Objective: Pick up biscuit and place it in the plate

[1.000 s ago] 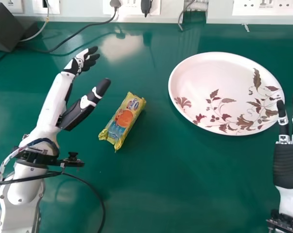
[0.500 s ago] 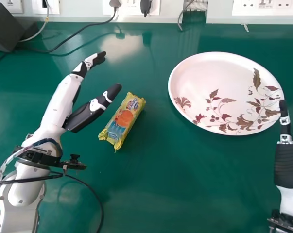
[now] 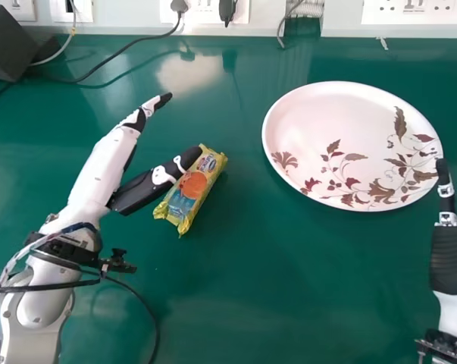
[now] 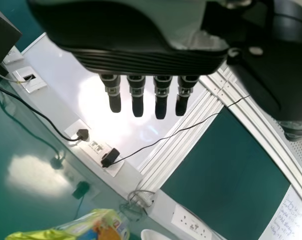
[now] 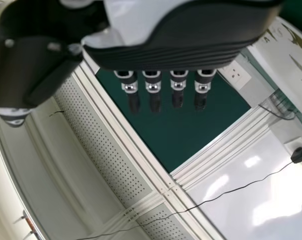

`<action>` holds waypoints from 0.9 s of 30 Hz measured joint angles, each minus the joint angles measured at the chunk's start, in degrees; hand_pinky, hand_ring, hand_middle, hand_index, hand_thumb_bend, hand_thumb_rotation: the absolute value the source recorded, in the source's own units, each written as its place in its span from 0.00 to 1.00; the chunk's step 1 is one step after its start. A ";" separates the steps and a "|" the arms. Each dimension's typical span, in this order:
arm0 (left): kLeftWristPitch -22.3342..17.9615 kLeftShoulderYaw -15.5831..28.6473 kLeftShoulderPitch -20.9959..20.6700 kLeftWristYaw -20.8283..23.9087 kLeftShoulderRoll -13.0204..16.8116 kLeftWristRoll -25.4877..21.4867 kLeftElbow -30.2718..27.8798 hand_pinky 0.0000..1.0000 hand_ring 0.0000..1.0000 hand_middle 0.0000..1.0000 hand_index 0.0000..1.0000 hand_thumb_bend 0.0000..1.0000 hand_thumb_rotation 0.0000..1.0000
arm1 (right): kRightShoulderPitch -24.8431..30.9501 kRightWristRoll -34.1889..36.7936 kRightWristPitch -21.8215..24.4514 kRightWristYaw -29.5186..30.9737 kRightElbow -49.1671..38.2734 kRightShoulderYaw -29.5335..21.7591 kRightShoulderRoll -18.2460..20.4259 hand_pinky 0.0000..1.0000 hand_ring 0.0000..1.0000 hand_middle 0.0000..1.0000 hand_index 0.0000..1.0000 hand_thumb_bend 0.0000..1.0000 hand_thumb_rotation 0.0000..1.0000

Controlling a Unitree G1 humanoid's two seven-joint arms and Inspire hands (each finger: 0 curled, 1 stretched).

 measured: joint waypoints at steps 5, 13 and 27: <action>1.39 -0.73 0.56 -0.02 0.00 2.37 -0.30 1.00 1.00 1.00 1.00 1.00 0.61 | 0.45 -0.50 -0.21 -0.78 -0.24 0.02 0.11 1.00 1.00 1.00 1.00 1.00 0.49; 5.45 -1.57 1.79 -1.02 0.00 6.02 -2.82 1.00 1.00 1.00 1.00 1.00 0.60 | 1.00 -0.75 -0.28 -1.31 -1.02 0.89 0.26 1.00 1.00 1.00 1.00 1.00 0.52; 10.85 -2.53 2.40 -5.06 0.66 13.23 -4.79 1.00 1.00 1.00 1.00 1.00 0.60 | 2.57 -2.05 -0.89 -2.95 -2.11 2.11 0.61 1.00 1.00 1.00 0.99 1.00 0.50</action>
